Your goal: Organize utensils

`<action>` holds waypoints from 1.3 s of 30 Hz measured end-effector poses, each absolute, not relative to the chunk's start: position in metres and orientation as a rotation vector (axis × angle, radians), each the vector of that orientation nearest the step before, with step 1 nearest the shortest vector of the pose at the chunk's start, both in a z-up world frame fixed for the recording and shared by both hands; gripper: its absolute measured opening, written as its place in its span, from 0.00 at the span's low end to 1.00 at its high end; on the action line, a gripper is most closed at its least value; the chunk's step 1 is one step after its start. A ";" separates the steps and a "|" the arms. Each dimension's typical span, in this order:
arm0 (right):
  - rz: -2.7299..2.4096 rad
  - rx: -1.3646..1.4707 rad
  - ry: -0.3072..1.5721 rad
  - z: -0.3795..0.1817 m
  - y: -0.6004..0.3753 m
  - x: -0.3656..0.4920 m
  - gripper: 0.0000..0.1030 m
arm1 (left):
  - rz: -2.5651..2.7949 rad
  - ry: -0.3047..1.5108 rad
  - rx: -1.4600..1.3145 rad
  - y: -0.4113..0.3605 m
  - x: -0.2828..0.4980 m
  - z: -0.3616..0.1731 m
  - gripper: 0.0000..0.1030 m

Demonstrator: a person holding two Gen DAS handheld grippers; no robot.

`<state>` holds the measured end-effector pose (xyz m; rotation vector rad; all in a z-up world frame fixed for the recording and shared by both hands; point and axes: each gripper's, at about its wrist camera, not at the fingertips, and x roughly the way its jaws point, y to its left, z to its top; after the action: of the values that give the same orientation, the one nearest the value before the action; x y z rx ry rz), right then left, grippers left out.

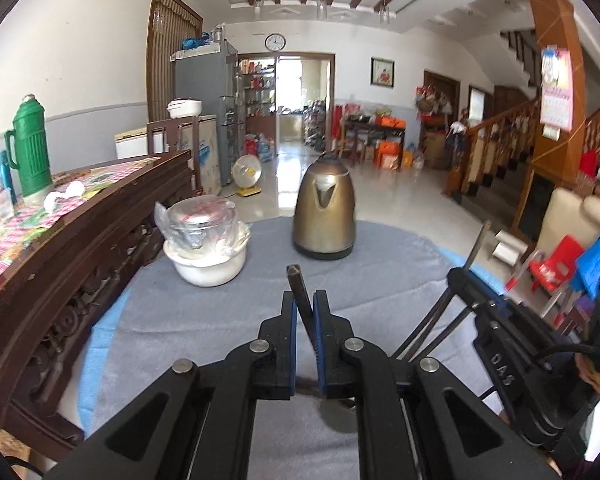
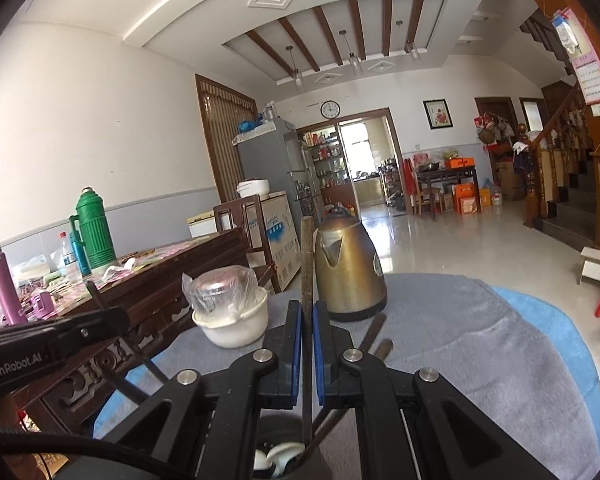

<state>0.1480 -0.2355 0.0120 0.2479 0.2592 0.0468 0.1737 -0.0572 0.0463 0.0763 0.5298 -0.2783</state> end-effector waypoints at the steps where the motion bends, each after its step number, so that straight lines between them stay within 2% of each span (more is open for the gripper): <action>1: 0.051 0.252 0.262 0.011 -0.235 0.147 0.07 | -0.268 0.535 0.086 -0.057 0.174 0.045 0.11; 5: 0.062 0.286 0.265 0.009 -0.237 0.143 0.08 | -0.226 0.544 0.125 -0.059 0.171 0.044 0.14; 7: 0.069 0.286 0.270 0.010 -0.238 0.143 0.08 | -0.207 0.539 0.133 -0.058 0.169 0.045 0.23; 9: 0.076 0.285 0.273 0.009 -0.236 0.142 0.08 | -0.183 0.532 0.136 -0.056 0.166 0.047 0.43; 10: 0.081 0.287 0.275 0.009 -0.235 0.143 0.08 | -0.175 0.528 0.137 -0.054 0.165 0.047 0.46; 13: 0.089 0.296 0.281 0.009 -0.236 0.142 0.09 | -0.148 0.509 0.155 -0.053 0.161 0.048 0.49; 15: 0.106 0.311 0.286 0.009 -0.235 0.144 0.10 | -0.135 0.502 0.168 -0.053 0.159 0.049 0.59; 24: 0.220 0.391 0.376 0.001 -0.232 0.148 0.14 | -0.080 0.460 0.187 -0.039 0.144 0.053 0.73; 27: 0.256 0.429 0.400 -0.002 -0.233 0.148 0.23 | -0.064 0.447 0.199 -0.038 0.138 0.053 0.76; 28: 0.262 0.440 0.404 -0.003 -0.233 0.148 0.32 | -0.060 0.445 0.202 -0.038 0.137 0.053 0.76; 29: 0.272 0.460 0.406 -0.004 -0.234 0.147 0.45 | -0.055 0.444 0.205 -0.037 0.135 0.053 0.76; 31: 0.273 0.481 0.376 -0.003 -0.236 0.140 0.61 | -0.042 0.447 0.209 -0.035 0.132 0.053 0.78; 33: 0.270 0.478 0.356 0.000 -0.236 0.133 0.61 | -0.031 0.448 0.211 -0.034 0.129 0.052 0.86; 39: 0.248 0.468 0.312 0.008 -0.240 0.108 0.61 | -0.003 0.461 0.211 -0.028 0.119 0.049 0.90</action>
<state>0.1081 -0.2399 0.0085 0.4676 0.3116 0.2484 0.1192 -0.0279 0.0486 0.2106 0.4612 -0.0031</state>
